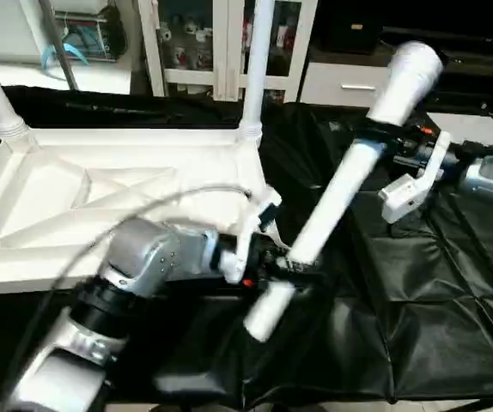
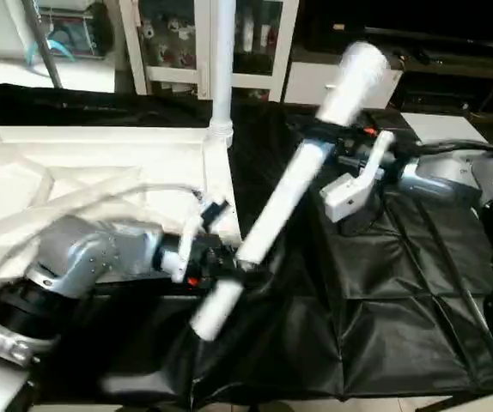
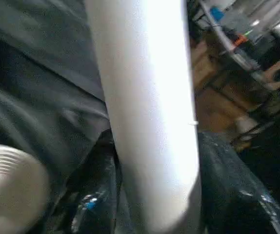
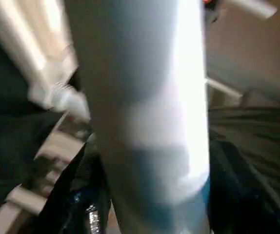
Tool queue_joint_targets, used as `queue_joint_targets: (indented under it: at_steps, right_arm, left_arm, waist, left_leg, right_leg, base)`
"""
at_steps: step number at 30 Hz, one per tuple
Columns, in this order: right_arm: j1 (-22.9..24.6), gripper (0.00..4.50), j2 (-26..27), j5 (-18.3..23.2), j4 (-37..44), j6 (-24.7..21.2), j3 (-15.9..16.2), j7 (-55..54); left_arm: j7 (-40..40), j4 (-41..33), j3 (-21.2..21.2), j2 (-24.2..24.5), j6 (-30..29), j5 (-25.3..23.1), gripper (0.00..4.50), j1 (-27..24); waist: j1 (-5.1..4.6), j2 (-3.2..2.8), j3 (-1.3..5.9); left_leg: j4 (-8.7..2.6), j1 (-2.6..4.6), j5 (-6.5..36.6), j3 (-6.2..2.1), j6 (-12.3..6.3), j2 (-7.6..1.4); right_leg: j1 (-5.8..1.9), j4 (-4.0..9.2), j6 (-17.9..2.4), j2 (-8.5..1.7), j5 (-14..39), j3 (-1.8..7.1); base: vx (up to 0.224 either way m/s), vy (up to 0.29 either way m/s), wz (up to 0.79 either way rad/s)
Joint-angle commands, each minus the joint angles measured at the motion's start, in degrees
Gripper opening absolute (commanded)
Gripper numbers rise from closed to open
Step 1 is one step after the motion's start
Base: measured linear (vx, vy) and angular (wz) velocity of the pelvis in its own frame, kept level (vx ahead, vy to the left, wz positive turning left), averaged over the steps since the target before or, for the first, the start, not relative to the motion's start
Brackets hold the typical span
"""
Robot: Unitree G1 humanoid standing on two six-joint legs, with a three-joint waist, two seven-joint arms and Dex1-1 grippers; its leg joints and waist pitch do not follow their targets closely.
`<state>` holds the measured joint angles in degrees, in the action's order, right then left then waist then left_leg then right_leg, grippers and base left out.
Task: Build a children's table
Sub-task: Insert table leg to table base
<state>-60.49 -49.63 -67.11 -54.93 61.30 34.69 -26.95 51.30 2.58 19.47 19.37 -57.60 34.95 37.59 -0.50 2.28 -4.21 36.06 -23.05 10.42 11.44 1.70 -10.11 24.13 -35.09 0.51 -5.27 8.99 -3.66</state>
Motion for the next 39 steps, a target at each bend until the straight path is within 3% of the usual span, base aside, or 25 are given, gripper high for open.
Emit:
queue_joint_targets:
  at_steps: [1, 7, 10, 11, 12, 13, 14, 16, 17, 19, 21, 22, 23, 24, 25, 26, 27, 29, 33, 34, 36, 38, 39]
  right_arm:
    - [-0.35, 2.00, -0.85, -0.06, -0.43, 0.22, 0.51, -0.32]
    - [-0.68, 1.82, -0.93, -0.43, -1.77, -0.26, 1.19, -1.65]
    - [-0.73, 1.78, -0.89, -0.07, -2.45, -0.31, 1.32, -1.59]
    - [-0.73, 1.76, -0.68, 0.44, -3.38, -0.44, 1.08, -1.09]
    - [-0.50, 1.76, -0.12, 2.17, -5.45, -1.70, 0.12, 0.73]
    - [-0.50, 1.76, -0.12, 2.17, -5.45, -1.70, 0.12, 0.73]
    - [-0.07, 1.76, 0.42, 4.21, -7.28, -2.82, -0.91, 2.90]
    - [0.28, 1.76, 0.77, 5.06, -8.55, -3.84, -1.21, 4.23]
    - [1.09, 1.76, 1.72, 8.08, -11.62, -5.84, -2.76, 8.77]
    - [2.05, 1.76, 2.47, 10.21, -13.54, -7.63, -3.87, 12.30]
    - [3.22, 1.76, 4.17, 15.84, -16.19, -10.01, -7.62, 19.25]
    - [3.22, 1.76, 4.17, 15.84, -16.19, -10.01, -7.62, 19.25]
    - [4.12, 1.75, 5.60, 20.69, -17.62, -11.15, -10.80, 24.17]
    - [5.61, 1.75, 9.05, 30.04, -19.95, -16.28, -17.91, 34.86]
    - [5.61, 1.75, 9.05, 30.04, -19.95, -16.28, -17.91, 34.86]
    - [7.20, 1.75, 13.75, 41.02, -21.19, -24.74, -26.22, 46.76]
    - [7.20, 1.75, 13.75, 41.02, -21.19, -24.74, -26.22, 46.76]
    - [8.51, 1.75, 16.83, 47.94, -20.15, -29.96, -30.66, 52.07]
    - [9.36, 1.75, 22.54, 63.00, -13.79, -44.07, -40.10, 56.88]
    - [9.39, 1.75, 22.89, 64.31, -12.82, -45.45, -40.76, 57.18]
    - [9.77, 1.75, 24.52, 70.93, -7.13, -53.14, -44.08, 59.55]
    - [11.25, 1.75, 25.67, 78.38, 1.97, -63.16, -47.00, 64.04]
    - [11.25, 1.75, 25.67, 78.38, 1.97, -63.16, -47.00, 64.04]
  left_arm:
    - [2.10, -1.87, 0.25, 0.98, 2.42, -1.24, 2.59, 1.04]
    - [6.12, -2.44, -5.74, 1.71, 2.39, 3.79, 2.88, 2.32]
    - [5.70, -0.51, -9.83, 0.90, 2.88, 5.94, 2.88, 3.70]
    - [3.78, 2.55, -13.11, 0.09, 5.58, 5.98, 2.88, 5.41]
    - [-1.40, 9.27, -19.19, -1.27, 11.88, 4.92, 2.88, 9.21]
    - [-1.40, 9.27, -19.19, -1.27, 11.88, 4.92, 2.88, 9.21]
    - [-5.31, 14.07, -23.28, -1.67, 17.38, 3.86, 2.88, 11.88]
    - [-8.37, 16.88, -25.71, -1.74, 20.08, 3.55, 2.88, 13.38]
    - [-13.02, 19.91, -28.35, -1.55, 25.14, 2.11, 2.88, 15.19]
    - [-16.18, 20.78, -31.02, -1.68, 26.11, 3.04, 2.88, 16.22]
    - [-17.40, 20.45, -31.70, -1.69, 26.35, 2.94, 2.88, 16.29]
    - [-17.40, 20.45, -31.70, -1.69, 26.35, 2.94, 2.88, 16.29]
    - [-18.43, 19.86, -31.49, -1.76, 27.26, 1.44, 2.88, 16.02]
    - [-19.55, 20.04, -30.92, -1.84, 29.40, -1.35, 2.88, 15.81]
    - [-19.55, 20.04, -30.92, -1.84, 29.40, -1.35, 2.88, 15.81]
    - [-21.65, 22.62, -29.51, -1.83, 33.71, -5.83, 2.88, 15.85]
    - [-21.65, 22.62, -29.51, -1.83, 33.71, -5.83, 2.88, 15.85]
    - [-22.55, 24.16, -28.22, -1.94, 36.77, -8.09, 2.88, 15.52]
    - [-23.13, 22.59, -25.98, -2.70, 38.75, -10.55, 2.88, 13.75]
    - [-23.08, 22.32, -25.78, -2.85, 38.61, -10.59, 2.88, 13.59]
    - [-22.34, 20.85, -24.92, -3.60, 37.73, -10.58, 2.88, 12.75]
    - [-19.98, 18.97, -23.59, -4.34, 37.39, -10.43, 2.88, 11.63]
    - [-19.98, 18.97, -23.59, -4.34, 37.39, -10.43, 2.88, 11.63]
  waist:
    - [-0.12, 0.58, 4.33]
    - [-0.45, 0.62, 4.41]
    - [-0.63, 0.50, 4.32]
    - [-0.70, 0.50, 4.29]
    - [-0.90, 0.34, 4.33]
    - [-0.90, 0.34, 4.33]
    - [-0.94, 0.68, 4.35]
    - [-0.85, 0.47, 4.30]
    - [-1.09, 0.53, 4.28]
    - [-1.10, 0.71, 4.34]
    - [-0.73, 0.67, 4.50]
    - [-0.53, 0.61, 4.63]
    - [-0.49, 0.72, 4.78]
    - [-0.60, 0.93, 4.78]
    - [-0.50, 0.75, 4.83]
    - [-0.43, 0.89, 5.04]
    - [-0.40, 0.83, 4.96]
    - [0.11, 0.59, 5.02]
    - [1.27, 0.07, 4.98]
    - [1.40, 0.03, 4.94]
    - [1.82, -0.07, 4.69]
    - [2.86, -0.16, 4.48]
    - [3.10, -0.15, 4.48]
  left_leg:
    - [-3.74, 1.34, 18.96, -1.02, -1.07, -1.95]
    - [-3.57, 1.30, 18.30, -0.82, -0.88, -1.79]
    - [-3.56, 1.43, 19.33, -0.83, -0.90, -1.76]
    - [-3.52, 1.41, 19.80, -0.81, -0.99, -1.67]
    - [-3.34, 1.70, 21.59, -0.80, -0.98, -1.46]
    - [-3.34, 1.70, 21.59, -0.80, -0.98, -1.46]
    - [-3.44, 1.27, 21.92, -1.05, -1.12, -1.41]
    - [-3.48, 1.52, 22.73, -1.20, -0.87, -1.66]
    - [-3.43, 1.33, 23.29, -1.12, -1.38, -1.50]
    - [-3.41, 1.29, 22.85, -1.10, -2.00, -1.61]
    - [-3.33, 1.29, 20.73, -1.01, -2.95, -1.80]
    - [-3.30, 1.19, 19.32, -0.94, -3.92, -1.89]
    - [-3.24, 1.10, 18.47, -0.90, -4.48, -1.94]
    - [-3.23, 0.90, 16.87, -0.71, -6.47, -2.03]
    - [-3.19, 0.88, 16.39, -0.85, -7.11, -2.18]
    - [-3.12, 0.76, 14.51, -0.82, -8.37, -2.18]
    - [-3.11, 0.82, 14.39, -0.74, -9.60, -2.19]
    - [-3.24, 1.01, 11.91, -1.00, -9.81, -2.60]
    - [-3.71, 1.55, 11.29, -1.19, -8.00, -3.16]
    - [-3.77, 1.77, 11.70, -1.14, -7.53, -3.18]
    - [-4.01, 1.96, 12.68, -1.10, -6.46, -3.11]
    - [-4.29, 2.17, 13.90, -1.10, -4.67, -3.28]
    - [-4.39, 2.24, 14.28, -1.10, -4.14, -3.29]
  right_leg:
    - [-2.47, 3.90, -10.02, -1.79, 18.54, 1.83]
    - [-2.55, 3.59, -11.33, -1.76, 16.66, 1.92]
    - [-2.34, 3.73, -11.17, -1.53, 17.56, 1.83]
    - [-2.30, 3.81, -11.06, -1.46, 18.04, 1.77]
    - [-2.01, 4.13, -11.02, -1.11, 18.67, 1.69]
    - [-2.01, 4.13, -11.02, -1.11, 18.67, 1.69]
    - [-2.47, 4.04, -10.43, -1.26, 19.15, 1.49]
    - [-2.26, 4.05, -10.02, -1.50, 19.76, 1.51]
    - [-2.21, 4.08, -10.05, -1.26, 19.80, 1.47]
    - [-2.39, 3.96, -10.69, -1.41, 18.42, 1.56]
    - [-2.38, 3.70, -12.18, -1.72, 15.63, 1.75]
    - [-2.55, 3.53, -13.20, -1.91, 13.96, 1.77]
    - [-2.69, 3.38, -13.63, -1.82, 12.71, 1.77]
    - [-2.82, 3.14, -15.09, -1.72, 9.77, 1.79]
    - [-2.98, 2.92, -15.50, -2.05, 9.14, 1.87]
    - [-3.20, 2.80, -16.64, -1.80, 6.94, 1.77]
    - [-3.18, 2.81, -17.23, -1.92, 6.07, 1.89]
    - [-3.17, 2.67, -18.77, -2.22, 4.65, 1.82]
    - [-3.26, 2.47, -20.41, -2.71, 4.22, 1.91]
    - [-3.15, 2.57, -20.34, -2.67, 4.70, 1.93]
    - [-3.18, 2.80, -19.86, -2.55, 6.04, 1.96]
    - [-2.93, 3.09, -18.39, -2.69, 8.95, 1.98]
    - [-3.01, 3.20, -17.90, -2.73, 9.65, 1.98]
  base:
    - [0.000, 0.000, 0.00]
    - [0.000, 0.000, 0.00]
    - [0.000, 0.000, 0.00]
    - [0.000, 0.000, 0.00]
    - [0.000, 0.000, 0.00]
    - [0.000, 0.000, 0.00]
    - [0.000, 0.000, 0.00]
    - [0.000, 0.000, 0.00]
    - [0.000, 0.000, 0.00]
    - [0.000, 0.000, 0.00]
    - [0.000, 0.000, 0.00]
    - [0.000, 0.000, 0.00]
    - [0.000, 0.000, 0.00]
    - [0.000, 0.000, 0.00]
    - [0.000, 0.000, 0.00]
    - [0.000, 0.000, 0.00]
    - [0.000, 0.000, 0.00]
    - [0.000, 0.000, 0.00]
    - [0.000, 0.000, 0.00]
    - [0.000, 0.000, 0.00]
    - [0.000, 0.000, 0.00]
    - [0.000, 0.000, 0.00]
    - [0.000, 0.000, 0.00]
